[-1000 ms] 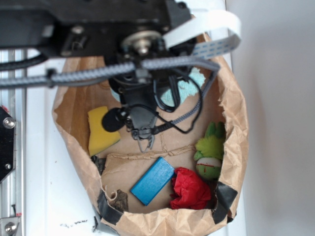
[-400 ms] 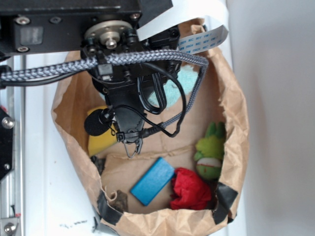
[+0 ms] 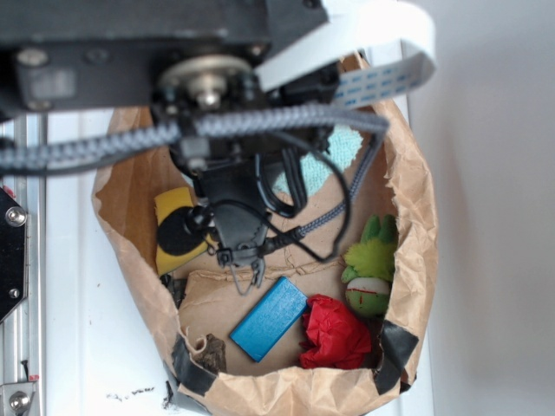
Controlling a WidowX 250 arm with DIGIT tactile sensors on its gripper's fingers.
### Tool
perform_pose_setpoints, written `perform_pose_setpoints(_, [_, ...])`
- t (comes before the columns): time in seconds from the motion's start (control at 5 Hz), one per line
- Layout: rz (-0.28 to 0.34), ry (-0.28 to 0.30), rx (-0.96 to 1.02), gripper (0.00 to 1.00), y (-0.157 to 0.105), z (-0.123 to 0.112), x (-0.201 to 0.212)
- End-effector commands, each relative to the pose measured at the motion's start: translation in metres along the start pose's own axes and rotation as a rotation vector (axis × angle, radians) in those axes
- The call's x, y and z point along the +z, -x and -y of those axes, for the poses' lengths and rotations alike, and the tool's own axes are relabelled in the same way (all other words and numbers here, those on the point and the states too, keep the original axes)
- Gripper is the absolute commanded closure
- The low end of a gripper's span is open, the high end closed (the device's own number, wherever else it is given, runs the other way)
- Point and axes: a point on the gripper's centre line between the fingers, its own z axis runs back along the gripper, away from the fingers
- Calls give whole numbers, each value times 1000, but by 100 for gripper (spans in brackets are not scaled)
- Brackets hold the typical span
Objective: Grab the blue cloth.
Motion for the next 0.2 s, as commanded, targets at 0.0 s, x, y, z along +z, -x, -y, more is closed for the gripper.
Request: perform_pose_setpoints(0.0, [69,14,1,100,-8,-7,18])
